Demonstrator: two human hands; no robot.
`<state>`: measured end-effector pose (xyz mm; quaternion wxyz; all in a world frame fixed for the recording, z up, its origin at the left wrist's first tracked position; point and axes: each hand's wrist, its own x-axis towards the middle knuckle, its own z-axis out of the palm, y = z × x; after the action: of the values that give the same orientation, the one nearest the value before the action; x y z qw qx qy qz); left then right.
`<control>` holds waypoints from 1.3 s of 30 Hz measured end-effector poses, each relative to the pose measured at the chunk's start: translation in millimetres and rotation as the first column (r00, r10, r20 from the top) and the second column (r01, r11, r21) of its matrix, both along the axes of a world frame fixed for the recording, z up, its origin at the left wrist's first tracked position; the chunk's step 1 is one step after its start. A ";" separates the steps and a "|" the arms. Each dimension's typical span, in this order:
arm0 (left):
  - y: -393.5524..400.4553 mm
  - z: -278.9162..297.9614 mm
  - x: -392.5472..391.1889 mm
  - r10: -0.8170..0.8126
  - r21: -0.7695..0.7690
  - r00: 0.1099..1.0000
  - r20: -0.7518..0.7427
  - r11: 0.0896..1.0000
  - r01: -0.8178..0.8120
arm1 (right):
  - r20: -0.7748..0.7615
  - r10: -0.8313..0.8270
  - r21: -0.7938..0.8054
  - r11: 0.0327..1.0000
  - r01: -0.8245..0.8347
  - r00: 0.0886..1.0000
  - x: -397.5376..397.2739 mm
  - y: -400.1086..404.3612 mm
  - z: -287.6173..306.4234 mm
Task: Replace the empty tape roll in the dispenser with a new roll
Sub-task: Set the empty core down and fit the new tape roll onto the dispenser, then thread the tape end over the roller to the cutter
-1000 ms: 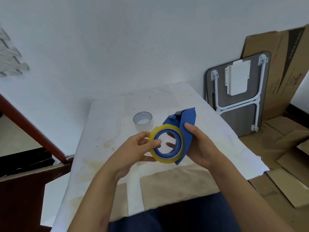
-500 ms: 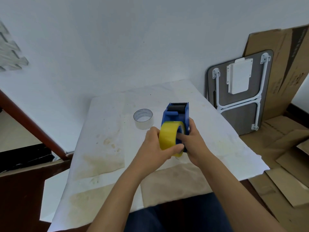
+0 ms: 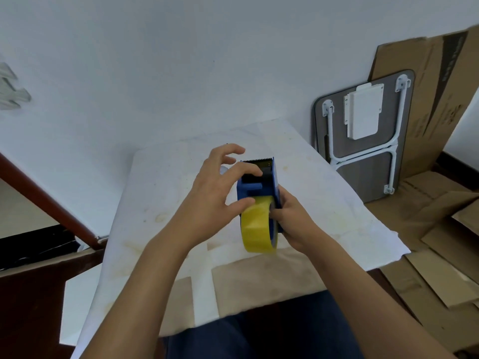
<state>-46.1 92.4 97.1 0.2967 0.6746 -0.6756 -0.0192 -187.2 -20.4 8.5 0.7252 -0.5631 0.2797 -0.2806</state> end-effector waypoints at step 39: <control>0.7 -55.2 -10.0 0.098 0.158 0.345 -0.933 0.976 0.149 | -0.039 -0.036 -0.531 0.848 0.009 0.999 -7.8 -14.5 42.0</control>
<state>-56.1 93.2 41.9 0.5545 0.5591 -0.3880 -0.4789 -194.9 -34.9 50.4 0.5316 -0.7445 0.2152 -0.3418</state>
